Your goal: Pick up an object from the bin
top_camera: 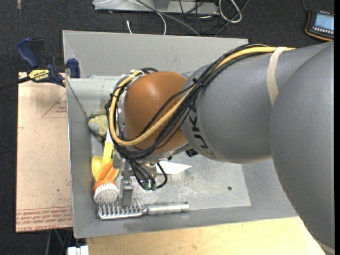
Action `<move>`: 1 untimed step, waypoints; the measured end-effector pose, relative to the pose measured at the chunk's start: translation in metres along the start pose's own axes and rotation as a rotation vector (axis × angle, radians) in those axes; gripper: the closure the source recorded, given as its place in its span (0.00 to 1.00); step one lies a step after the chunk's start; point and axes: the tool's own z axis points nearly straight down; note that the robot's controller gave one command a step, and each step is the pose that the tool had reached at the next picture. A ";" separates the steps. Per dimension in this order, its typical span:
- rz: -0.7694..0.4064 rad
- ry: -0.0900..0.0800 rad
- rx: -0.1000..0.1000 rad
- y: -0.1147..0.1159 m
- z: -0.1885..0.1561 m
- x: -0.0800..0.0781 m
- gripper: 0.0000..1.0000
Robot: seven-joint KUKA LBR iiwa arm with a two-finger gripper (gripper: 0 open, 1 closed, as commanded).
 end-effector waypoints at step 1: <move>0.000 0.000 0.000 0.000 0.000 0.000 0.00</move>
Offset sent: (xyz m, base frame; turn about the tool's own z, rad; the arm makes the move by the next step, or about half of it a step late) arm 0.0002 0.0099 -0.0842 -0.3856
